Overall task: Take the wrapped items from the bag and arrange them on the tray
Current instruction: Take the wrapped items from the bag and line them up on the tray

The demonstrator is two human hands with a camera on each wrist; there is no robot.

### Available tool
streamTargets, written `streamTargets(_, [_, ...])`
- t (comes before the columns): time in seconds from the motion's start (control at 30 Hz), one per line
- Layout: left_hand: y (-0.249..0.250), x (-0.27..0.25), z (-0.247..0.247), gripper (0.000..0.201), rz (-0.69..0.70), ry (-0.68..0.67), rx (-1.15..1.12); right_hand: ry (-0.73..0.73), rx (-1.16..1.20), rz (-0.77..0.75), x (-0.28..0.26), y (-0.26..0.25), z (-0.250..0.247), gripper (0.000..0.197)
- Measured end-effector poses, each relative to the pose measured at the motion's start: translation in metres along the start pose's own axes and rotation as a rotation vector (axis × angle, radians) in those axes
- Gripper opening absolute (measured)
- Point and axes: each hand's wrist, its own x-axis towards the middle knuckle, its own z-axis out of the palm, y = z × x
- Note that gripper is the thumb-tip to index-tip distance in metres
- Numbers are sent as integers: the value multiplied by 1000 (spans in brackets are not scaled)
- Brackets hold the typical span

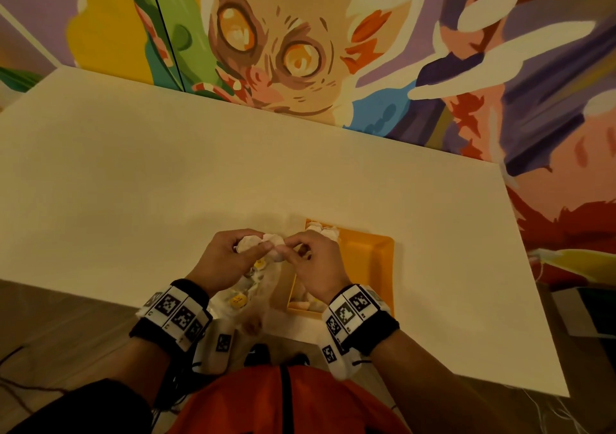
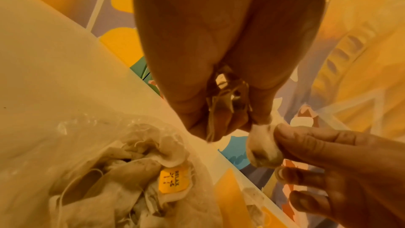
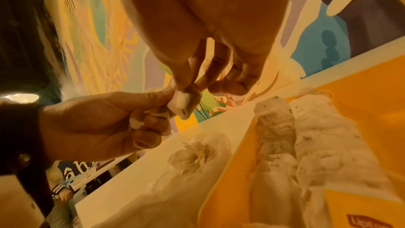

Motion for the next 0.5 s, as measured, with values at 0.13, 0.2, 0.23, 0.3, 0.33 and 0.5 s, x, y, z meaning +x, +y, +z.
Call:
streamTargets(0.13, [0, 0, 2, 7, 49, 42, -24, 7, -32, -23, 4, -1, -1, 10])
streamTargets(0.2, [0, 1, 1, 9, 49, 30, -26, 22, -18, -44, 6, -2, -4, 5])
streamTargets(0.23, [0, 2, 1, 11, 48, 28, -19, 23, -16, -55, 6, -2, -4, 3])
streamTargets(0.3, [-2, 4, -1, 14, 48, 41, -2, 6, -40, -59, 7, -2, -4, 4])
streamTargets(0.33, [-3, 5, -1, 14, 48, 45, 2, -3, -55, -56, 7, -1, -3, 5])
streamTargets(0.5, [-2, 7, 2, 10, 48, 25, 2, -38, -131, -32, 8, 3, -3, 10])
